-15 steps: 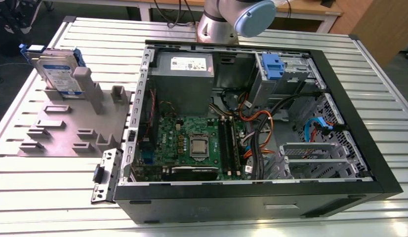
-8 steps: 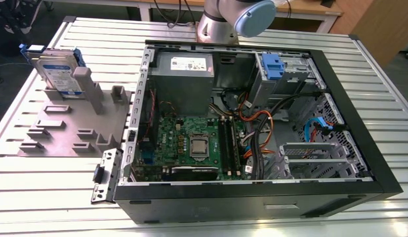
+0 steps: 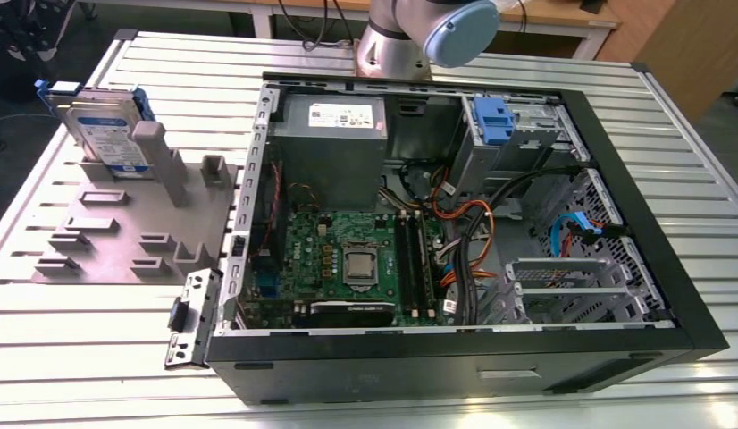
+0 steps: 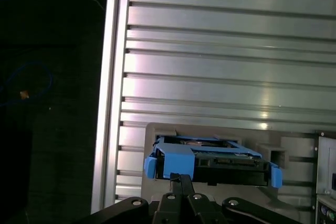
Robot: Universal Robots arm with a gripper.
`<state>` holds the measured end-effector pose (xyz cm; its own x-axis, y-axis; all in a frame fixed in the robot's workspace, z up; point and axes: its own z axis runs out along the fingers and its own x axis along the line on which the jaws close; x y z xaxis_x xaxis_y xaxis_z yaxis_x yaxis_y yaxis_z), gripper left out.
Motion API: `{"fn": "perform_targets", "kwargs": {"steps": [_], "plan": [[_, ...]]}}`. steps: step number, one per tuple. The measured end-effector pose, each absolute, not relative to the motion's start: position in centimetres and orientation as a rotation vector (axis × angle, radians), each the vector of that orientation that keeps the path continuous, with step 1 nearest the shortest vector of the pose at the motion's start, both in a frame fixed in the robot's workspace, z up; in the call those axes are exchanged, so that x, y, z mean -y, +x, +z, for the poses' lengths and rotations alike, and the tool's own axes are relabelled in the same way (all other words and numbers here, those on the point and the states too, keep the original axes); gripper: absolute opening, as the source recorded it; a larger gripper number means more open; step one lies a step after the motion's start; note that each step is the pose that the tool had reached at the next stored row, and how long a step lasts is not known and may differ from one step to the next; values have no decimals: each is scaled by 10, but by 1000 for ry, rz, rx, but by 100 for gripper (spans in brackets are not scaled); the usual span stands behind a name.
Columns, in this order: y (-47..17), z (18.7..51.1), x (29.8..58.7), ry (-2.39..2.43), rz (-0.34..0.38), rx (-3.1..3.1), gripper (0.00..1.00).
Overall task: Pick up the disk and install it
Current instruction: 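Pick up the disk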
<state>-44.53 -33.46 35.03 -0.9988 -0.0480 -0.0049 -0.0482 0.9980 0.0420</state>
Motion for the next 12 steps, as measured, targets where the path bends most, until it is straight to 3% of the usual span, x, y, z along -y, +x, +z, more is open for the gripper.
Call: {"fn": "perform_targets", "kwargs": {"steps": [12], "plan": [[-445,350,335,-112,66,-3136,11]]}}
